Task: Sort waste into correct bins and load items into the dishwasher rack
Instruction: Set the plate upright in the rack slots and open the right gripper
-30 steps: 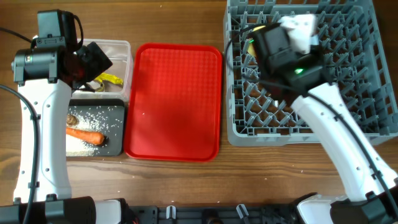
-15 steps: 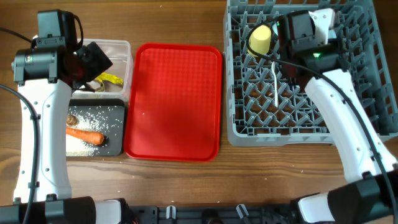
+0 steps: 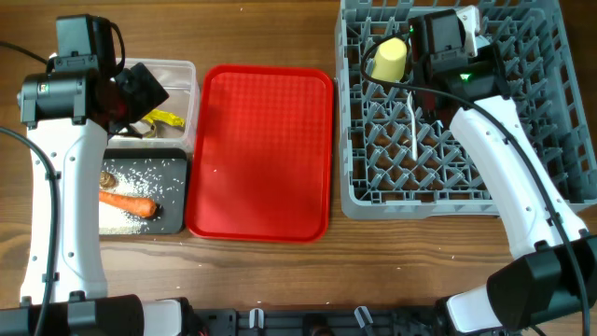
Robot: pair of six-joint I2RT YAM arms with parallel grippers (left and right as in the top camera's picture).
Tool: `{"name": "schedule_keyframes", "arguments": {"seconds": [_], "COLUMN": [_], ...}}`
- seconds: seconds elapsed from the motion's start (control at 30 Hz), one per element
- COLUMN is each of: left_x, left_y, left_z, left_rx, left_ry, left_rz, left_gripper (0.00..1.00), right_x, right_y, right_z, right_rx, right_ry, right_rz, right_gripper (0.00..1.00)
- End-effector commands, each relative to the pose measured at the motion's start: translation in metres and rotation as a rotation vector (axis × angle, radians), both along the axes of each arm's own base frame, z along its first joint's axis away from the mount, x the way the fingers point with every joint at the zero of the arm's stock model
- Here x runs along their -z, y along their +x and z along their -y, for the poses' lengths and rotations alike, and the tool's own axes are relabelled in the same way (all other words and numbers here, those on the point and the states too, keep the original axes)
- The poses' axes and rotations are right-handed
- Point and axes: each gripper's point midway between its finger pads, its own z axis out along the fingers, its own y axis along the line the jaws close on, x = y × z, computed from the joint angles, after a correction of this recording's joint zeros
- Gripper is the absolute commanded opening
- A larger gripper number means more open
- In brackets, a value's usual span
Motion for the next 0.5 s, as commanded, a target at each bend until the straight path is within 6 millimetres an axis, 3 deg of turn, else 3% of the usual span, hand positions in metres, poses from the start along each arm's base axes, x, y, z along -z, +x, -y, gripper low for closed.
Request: {"name": "schedule_keyframes", "arguments": {"seconds": [0.0,0.47], "left_x": [-0.008,-0.008], "left_y": [0.000,0.000], "left_z": [-0.003,-0.003], "left_rx": [-0.024,-0.024], "left_ry": [0.006,0.006], "left_rz": [0.024,0.024], "left_gripper": [1.00,1.00], "right_x": [0.001,0.030], "right_y": [0.001,0.000], "right_z": [-0.001,-0.007], "right_rx": [-0.003,-0.031], "right_ry": [-0.001,0.049], "right_rz": [-0.012,-0.049], "right_gripper": [0.04,0.04]}}
